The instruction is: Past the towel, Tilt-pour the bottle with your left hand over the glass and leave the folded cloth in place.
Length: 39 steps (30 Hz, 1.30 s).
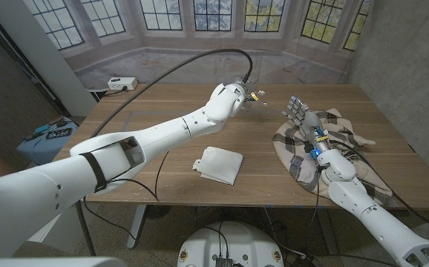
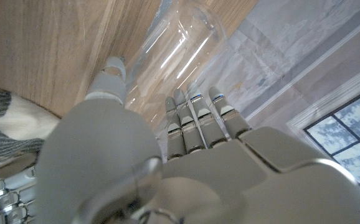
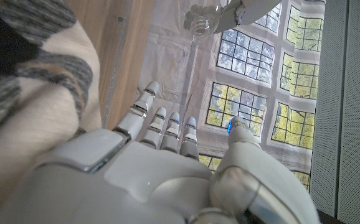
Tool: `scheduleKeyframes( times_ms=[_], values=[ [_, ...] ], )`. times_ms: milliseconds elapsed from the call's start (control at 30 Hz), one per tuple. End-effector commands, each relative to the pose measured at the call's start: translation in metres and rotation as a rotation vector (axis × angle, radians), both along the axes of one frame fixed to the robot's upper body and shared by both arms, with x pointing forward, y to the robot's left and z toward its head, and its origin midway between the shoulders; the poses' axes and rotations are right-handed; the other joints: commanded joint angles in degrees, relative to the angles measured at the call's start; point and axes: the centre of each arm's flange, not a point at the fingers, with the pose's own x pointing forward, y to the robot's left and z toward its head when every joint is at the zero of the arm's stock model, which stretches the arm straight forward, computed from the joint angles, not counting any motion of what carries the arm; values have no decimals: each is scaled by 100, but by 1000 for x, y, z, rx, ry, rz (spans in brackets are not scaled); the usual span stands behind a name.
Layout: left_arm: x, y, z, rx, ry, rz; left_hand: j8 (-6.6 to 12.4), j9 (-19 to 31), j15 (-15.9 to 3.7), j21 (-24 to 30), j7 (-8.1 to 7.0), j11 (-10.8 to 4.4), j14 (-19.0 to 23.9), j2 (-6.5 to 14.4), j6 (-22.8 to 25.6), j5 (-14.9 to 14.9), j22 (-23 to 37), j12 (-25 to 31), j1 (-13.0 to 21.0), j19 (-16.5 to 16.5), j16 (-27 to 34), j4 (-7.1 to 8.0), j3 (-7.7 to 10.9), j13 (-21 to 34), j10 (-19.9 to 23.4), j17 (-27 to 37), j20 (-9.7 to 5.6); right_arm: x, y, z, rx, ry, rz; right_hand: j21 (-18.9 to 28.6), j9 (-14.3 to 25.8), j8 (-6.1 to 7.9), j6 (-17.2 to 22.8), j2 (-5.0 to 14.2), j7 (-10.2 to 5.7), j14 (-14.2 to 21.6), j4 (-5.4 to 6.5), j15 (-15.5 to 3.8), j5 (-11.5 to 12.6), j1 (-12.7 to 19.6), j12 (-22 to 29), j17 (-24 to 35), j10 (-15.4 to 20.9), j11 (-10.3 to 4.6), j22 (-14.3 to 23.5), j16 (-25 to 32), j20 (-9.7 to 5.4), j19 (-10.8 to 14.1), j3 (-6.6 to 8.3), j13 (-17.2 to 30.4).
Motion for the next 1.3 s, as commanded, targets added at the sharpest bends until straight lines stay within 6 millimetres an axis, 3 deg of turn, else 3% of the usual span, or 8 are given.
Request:
scheduleKeyframes(
  times_ms=[33,467,1300],
  values=[
    [-10,8,-1,-166,-1,-72,51,15,16,50,350,22,100,432,995,47,21,49,-440,95,44,114,159,37,71,27,18,-2,3,2,-14,4,3,-20,-4,-4,36,7,13,51,-8,-19,27,66,14,13,23,-5,26,19,2,26,1,11],
    [-8,31,-17,-408,-18,-209,141,58,-40,118,347,23,352,400,1216,119,23,162,-448,271,154,83,177,99,341,53,48,-3,7,1,-19,11,1,-20,-4,-3,38,9,11,56,-5,-18,27,64,16,14,28,-10,27,21,1,26,0,11],
    [-7,35,-55,-665,-4,-361,122,110,-3,131,350,43,383,389,1146,227,30,144,-478,304,158,87,221,170,286,66,35,-15,8,-9,-21,21,-2,-21,-4,-3,42,13,12,53,-1,-18,27,63,17,16,31,-8,27,20,-2,26,0,11]
  ],
)
